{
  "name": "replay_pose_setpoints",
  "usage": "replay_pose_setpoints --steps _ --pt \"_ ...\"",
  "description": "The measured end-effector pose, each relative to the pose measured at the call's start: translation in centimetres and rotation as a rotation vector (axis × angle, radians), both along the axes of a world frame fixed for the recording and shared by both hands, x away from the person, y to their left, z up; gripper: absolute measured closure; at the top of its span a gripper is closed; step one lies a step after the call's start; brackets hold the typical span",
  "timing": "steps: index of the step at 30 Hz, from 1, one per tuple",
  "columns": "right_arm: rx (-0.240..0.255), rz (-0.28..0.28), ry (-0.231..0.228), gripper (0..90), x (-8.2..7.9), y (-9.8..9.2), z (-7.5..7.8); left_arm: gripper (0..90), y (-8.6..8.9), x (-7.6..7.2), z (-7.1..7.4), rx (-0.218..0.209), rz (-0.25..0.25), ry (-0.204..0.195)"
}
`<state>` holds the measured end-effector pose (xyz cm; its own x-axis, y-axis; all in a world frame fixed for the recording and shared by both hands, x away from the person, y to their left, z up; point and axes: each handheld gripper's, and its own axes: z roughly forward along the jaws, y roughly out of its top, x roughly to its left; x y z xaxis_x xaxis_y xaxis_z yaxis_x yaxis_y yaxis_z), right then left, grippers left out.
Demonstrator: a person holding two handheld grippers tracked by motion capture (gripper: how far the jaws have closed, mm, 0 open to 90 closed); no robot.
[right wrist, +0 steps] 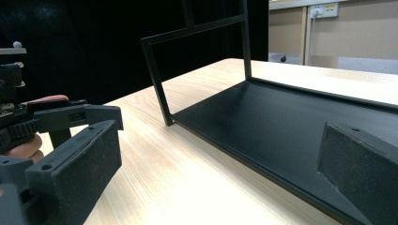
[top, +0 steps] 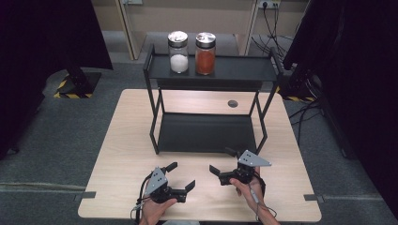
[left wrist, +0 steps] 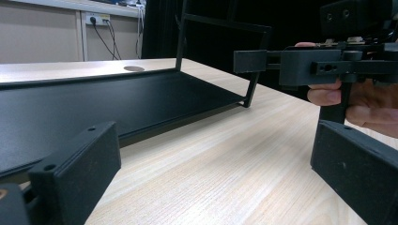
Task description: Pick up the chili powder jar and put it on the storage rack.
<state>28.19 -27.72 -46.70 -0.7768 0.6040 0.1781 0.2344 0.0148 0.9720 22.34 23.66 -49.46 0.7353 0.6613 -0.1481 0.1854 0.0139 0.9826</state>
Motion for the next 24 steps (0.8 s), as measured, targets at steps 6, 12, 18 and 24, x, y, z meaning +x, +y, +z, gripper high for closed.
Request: replay_pose_setpoints --steps 6,12,18,24 --pt "0.006 -0.002 0.004 0.4 -0.02 -0.04 -0.06 1.2 0.00 -0.04 0.01 0.000 -0.001 -0.001" --pt "0.016 -0.006 0.007 0.4 0.00 -0.26 -0.10 1.2 -0.02 -0.04 0.01 -0.001 -0.002 0.001" --pt "0.023 -0.009 0.014 0.4 0.01 -0.41 -0.11 1.2 -0.04 -0.04 0.00 -0.001 -0.001 0.001" --pt "0.026 -0.011 0.016 0.4 0.05 -0.50 -0.16 1.3 -0.02 -0.04 0.02 -0.001 -0.001 0.000"
